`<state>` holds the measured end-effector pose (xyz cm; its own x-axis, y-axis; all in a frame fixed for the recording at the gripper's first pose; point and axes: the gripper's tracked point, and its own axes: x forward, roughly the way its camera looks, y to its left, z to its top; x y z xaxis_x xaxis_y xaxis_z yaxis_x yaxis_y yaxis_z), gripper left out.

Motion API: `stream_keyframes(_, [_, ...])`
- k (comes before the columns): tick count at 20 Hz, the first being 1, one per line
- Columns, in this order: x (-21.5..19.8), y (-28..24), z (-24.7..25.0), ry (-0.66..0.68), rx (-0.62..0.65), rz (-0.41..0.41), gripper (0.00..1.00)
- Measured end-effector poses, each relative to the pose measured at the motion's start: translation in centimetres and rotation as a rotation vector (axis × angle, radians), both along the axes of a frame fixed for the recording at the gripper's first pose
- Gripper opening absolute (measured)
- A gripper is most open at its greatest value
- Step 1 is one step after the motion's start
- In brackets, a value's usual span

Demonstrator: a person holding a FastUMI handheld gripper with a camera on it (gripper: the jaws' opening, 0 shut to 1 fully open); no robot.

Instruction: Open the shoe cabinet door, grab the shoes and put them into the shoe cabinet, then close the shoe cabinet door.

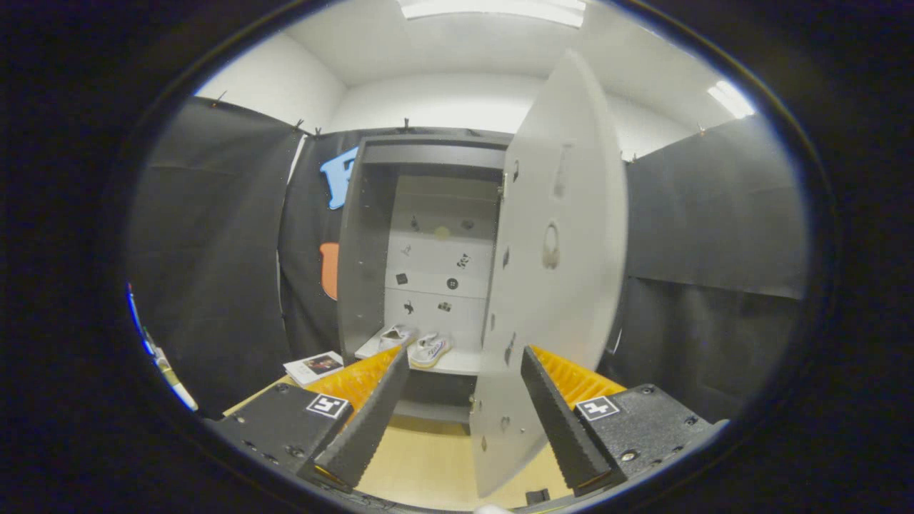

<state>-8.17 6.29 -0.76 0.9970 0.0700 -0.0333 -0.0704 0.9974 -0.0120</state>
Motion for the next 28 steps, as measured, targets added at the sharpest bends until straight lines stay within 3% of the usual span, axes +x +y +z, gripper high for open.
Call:
stream_keyframes(6, [-3.4,-9.8,-2.4,0.028,0.027,-0.081,1.00])
stream_keyframes(14, [0.1,-19.6,-7.2,0.095,0.085,-0.118,1.00])
stream_keyframes(22, [6.3,-19.3,-7.2,0.071,0.118,-0.022,1.00])
stream_keyframes(28, [6.1,-16.7,-7.1,0.052,0.116,0.041,1.00])
